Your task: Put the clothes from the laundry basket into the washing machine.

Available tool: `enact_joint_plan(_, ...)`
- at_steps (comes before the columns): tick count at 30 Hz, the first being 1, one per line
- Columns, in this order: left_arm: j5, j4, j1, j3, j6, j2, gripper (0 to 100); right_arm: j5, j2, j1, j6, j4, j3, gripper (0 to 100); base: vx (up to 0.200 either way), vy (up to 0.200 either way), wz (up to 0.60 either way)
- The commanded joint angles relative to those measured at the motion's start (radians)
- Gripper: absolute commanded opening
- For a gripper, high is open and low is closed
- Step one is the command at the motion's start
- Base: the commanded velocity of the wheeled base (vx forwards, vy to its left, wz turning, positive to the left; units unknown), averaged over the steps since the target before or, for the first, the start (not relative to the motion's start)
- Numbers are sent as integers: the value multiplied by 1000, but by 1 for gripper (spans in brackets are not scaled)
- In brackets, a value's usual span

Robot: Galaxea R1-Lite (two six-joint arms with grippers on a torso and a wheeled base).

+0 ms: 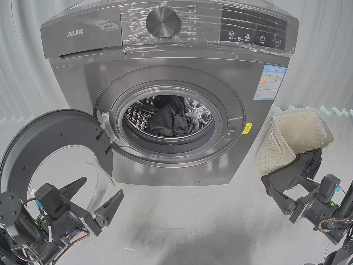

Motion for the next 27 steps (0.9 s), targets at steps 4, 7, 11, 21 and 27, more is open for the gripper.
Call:
enact_joint_plan(4,2,187,12,17,4,-274,100,9,-216,-48,-20,124,18,100,-200,0,0)
enact_joint_plan(7,-4,380,33,17,-2,-448,100,53,-357,-77,-15,295,18,100,-200,0,0)
enact_joint_plan(11,-5,627,55,17,-5,-616,100,55,-474,-141,-12,463,18,100,0,0,0)
enact_joint_plan(21,-8,940,265,17,1,-947,100,58,-718,-339,-28,677,18,100,0,-100,0)
enact_joint_plan(27,-36,1015,367,17,1,-1039,100,113,-911,-417,-48,864,18,100,0,-200,0)
